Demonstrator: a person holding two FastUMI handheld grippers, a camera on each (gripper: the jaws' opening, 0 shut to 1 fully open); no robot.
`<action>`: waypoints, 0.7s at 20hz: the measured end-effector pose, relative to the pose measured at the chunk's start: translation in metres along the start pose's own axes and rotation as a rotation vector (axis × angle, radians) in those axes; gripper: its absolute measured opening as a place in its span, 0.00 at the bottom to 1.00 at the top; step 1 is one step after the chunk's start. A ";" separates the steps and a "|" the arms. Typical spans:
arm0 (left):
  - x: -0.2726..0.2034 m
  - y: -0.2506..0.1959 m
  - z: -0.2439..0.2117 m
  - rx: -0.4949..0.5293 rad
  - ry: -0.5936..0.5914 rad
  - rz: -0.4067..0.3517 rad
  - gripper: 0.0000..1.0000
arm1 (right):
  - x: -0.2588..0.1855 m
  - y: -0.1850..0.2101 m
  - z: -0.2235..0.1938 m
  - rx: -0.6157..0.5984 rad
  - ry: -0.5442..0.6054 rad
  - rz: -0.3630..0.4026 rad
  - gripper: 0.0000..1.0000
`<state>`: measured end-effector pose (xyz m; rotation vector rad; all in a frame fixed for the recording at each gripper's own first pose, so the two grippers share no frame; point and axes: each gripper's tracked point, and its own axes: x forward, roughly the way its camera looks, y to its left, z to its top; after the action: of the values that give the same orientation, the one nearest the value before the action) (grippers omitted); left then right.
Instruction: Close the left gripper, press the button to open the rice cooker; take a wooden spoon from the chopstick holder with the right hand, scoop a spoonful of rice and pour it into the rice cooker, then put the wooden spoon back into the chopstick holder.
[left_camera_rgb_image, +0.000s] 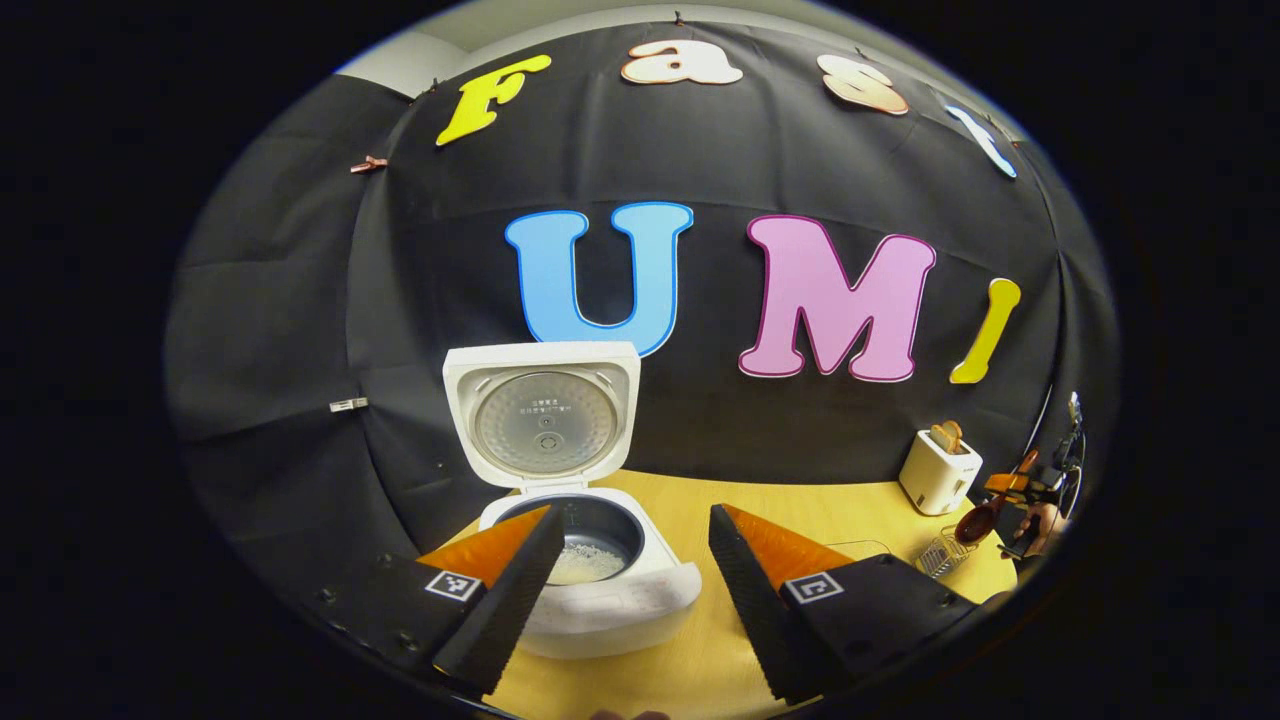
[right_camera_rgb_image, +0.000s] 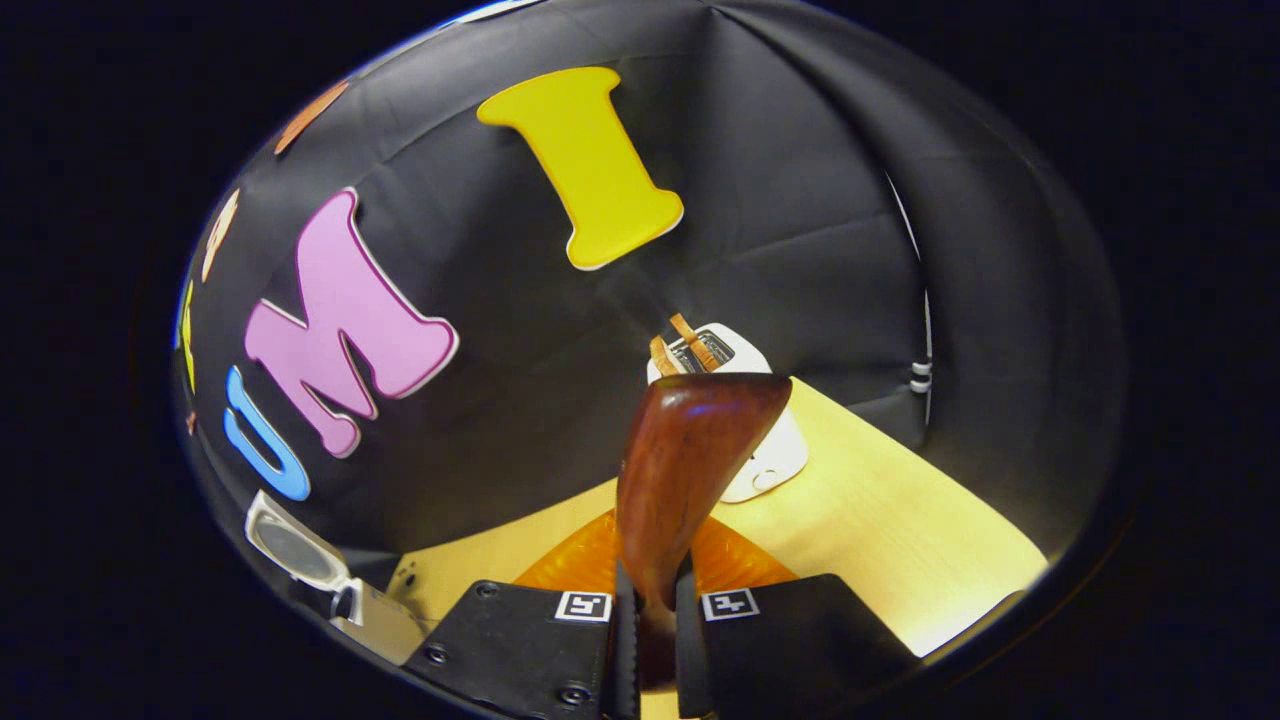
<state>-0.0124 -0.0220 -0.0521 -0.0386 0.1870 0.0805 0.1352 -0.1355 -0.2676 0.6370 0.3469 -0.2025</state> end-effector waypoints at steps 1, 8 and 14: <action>0.000 0.000 -0.002 -0.001 0.009 0.004 0.94 | 0.004 -0.003 -0.006 -0.018 0.015 -0.004 0.18; 0.002 0.002 -0.011 -0.001 0.036 0.021 0.94 | 0.015 -0.009 -0.042 -0.085 0.111 0.003 0.18; 0.006 0.004 -0.017 0.000 0.054 0.035 0.94 | 0.031 -0.027 -0.062 -0.109 0.183 -0.019 0.18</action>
<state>-0.0104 -0.0185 -0.0702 -0.0377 0.2419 0.1146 0.1402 -0.1211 -0.3400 0.5460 0.5366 -0.1423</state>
